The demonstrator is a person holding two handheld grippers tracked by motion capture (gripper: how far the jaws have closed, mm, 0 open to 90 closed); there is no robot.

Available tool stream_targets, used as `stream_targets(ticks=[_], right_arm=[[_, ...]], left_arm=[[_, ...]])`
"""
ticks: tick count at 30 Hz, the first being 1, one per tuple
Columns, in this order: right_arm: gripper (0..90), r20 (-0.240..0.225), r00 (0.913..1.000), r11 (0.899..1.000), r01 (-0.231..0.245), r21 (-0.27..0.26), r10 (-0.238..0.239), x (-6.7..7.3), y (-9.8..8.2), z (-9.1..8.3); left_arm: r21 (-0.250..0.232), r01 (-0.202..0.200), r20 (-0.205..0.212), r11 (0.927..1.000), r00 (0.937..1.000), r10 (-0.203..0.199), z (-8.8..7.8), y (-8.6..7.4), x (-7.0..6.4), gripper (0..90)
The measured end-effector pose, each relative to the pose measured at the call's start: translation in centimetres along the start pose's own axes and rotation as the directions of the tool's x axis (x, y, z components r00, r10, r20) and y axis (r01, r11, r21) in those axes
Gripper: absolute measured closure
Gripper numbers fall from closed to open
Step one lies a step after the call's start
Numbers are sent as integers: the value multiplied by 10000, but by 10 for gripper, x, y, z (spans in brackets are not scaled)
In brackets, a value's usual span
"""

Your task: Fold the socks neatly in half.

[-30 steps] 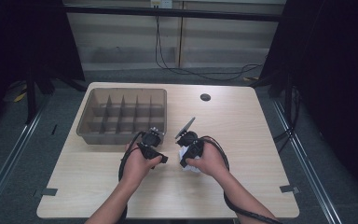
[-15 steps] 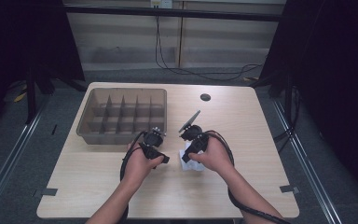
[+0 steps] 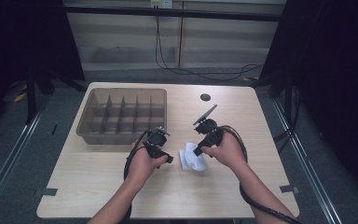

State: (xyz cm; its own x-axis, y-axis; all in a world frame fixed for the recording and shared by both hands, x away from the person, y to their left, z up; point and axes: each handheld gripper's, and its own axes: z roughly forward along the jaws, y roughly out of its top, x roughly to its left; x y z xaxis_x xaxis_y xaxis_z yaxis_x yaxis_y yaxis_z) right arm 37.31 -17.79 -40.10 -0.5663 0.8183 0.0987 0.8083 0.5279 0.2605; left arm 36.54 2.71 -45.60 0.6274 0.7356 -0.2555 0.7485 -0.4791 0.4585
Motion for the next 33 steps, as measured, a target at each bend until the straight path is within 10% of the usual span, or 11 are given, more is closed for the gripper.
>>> stream_targets(ticks=[13,33], right_arm=[[584,548,9966,9967,-644,493,617,-30,-18,27],[559,-418,9986,9987,347,383,-331,14,-11,48]], left_arm=[[-23,-24,160,10000,9999,25,0,10,-8,560],[-143,-96,56,9999,9999,96,-7,22,-15,522]])
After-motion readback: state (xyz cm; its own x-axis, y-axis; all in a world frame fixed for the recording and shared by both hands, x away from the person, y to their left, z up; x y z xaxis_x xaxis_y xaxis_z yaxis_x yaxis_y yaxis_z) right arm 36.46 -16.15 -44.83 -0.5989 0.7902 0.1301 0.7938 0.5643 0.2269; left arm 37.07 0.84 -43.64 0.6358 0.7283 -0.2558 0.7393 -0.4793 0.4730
